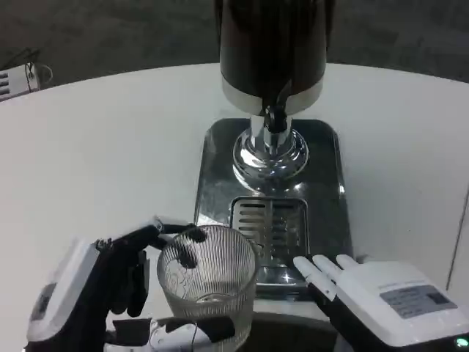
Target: Grasp the cup under the faucet to collect the drink, then remove the cup.
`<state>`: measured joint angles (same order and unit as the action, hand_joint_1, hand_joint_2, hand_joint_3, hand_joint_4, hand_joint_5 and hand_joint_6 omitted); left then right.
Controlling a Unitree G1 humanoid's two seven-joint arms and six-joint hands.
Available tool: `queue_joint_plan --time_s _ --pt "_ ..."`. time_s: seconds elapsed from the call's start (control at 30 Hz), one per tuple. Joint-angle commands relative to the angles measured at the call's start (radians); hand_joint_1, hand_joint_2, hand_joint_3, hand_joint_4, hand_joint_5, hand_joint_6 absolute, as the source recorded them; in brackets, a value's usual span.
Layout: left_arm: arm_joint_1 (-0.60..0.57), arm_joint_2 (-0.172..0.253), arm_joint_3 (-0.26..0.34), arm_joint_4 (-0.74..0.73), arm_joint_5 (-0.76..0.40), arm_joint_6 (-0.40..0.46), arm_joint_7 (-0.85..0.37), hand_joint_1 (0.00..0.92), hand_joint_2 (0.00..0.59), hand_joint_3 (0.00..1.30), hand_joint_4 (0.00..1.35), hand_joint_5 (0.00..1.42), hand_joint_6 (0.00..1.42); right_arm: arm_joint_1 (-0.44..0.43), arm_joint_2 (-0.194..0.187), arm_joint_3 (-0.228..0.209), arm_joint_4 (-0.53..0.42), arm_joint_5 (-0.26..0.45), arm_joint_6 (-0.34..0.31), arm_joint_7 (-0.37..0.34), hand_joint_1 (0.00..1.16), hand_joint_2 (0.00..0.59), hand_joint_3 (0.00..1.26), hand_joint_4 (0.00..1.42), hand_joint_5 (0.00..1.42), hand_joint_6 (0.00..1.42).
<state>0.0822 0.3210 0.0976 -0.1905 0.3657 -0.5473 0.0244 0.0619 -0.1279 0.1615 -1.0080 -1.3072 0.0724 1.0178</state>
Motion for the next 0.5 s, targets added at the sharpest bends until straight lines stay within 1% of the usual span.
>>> queue_joint_plan --time_s 0.03,0.13,0.4,0.5 --pt "-0.083 -0.017 -0.009 0.071 0.036 0.002 0.048 0.612 0.0 1.04 1.2 1.31 1.42 0.018 0.005 -0.009 0.004 -0.003 -0.009 -0.004 0.53 0.436 0.0 0.0 0.0 0.0" --pt "-0.137 -0.019 -0.016 0.129 0.066 0.004 0.069 0.612 0.0 1.04 1.2 1.31 1.42 0.029 0.005 -0.015 0.002 -0.002 -0.01 -0.011 0.53 0.436 0.0 0.0 0.0 0.0" --pt "-0.343 -0.014 -0.075 0.329 0.173 0.021 0.158 0.612 0.0 1.04 1.2 1.31 1.42 0.075 0.005 -0.039 -0.023 0.008 -0.017 -0.026 0.53 0.436 0.0 0.0 0.0 0.0" --pt "-0.421 -0.013 -0.097 0.409 0.207 0.038 0.197 0.612 0.0 1.04 1.2 1.31 1.42 0.088 0.007 -0.055 -0.027 0.034 -0.004 -0.016 0.53 0.436 0.0 0.0 0.0 0.0"
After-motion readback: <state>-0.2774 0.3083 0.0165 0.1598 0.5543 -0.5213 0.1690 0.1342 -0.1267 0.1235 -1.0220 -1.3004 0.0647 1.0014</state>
